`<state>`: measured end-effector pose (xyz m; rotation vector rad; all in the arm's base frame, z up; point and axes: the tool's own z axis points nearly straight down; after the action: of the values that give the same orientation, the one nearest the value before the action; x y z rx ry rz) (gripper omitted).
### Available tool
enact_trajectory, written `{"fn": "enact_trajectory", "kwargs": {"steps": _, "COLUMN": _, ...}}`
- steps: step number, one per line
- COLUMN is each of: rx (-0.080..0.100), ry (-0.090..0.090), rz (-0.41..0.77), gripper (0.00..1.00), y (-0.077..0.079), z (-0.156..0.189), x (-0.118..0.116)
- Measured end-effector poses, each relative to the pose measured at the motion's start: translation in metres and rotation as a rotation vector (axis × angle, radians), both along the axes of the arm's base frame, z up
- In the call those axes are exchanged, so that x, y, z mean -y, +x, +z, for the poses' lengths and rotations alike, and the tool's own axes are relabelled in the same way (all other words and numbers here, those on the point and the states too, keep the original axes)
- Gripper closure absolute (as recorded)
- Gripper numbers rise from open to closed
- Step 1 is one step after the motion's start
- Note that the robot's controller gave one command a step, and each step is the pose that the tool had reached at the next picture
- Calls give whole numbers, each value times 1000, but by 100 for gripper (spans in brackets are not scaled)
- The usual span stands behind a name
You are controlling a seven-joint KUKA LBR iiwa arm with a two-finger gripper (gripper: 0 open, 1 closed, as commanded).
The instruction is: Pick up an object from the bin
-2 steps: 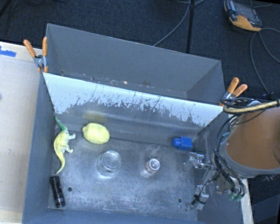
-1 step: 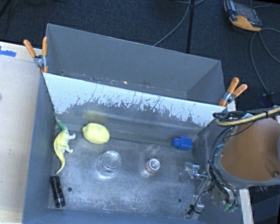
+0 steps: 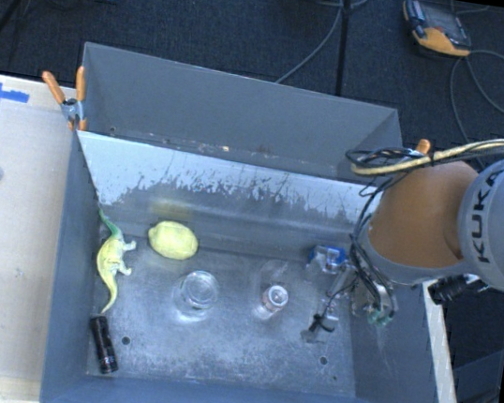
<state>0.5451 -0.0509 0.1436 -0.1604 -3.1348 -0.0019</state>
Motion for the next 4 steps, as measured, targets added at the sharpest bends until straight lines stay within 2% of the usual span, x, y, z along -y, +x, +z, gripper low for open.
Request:
{"fn": "enact_trajectory", "kwargs": {"steps": 1, "rx": -4, "ry": 2, "rz": 184, "gripper": 0, "y": 31, "z": -47, "x": -12}}
{"fn": "enact_trajectory", "kwargs": {"steps": 2, "rx": 0, "ry": 0, "rz": 555, "gripper": 100, "y": 33, "z": -73, "x": -23}}
{"fn": "enact_trajectory", "kwargs": {"steps": 4, "rx": 0, "ry": 0, "rz": 556, "gripper": 100, "y": 33, "z": -72, "x": -23}}
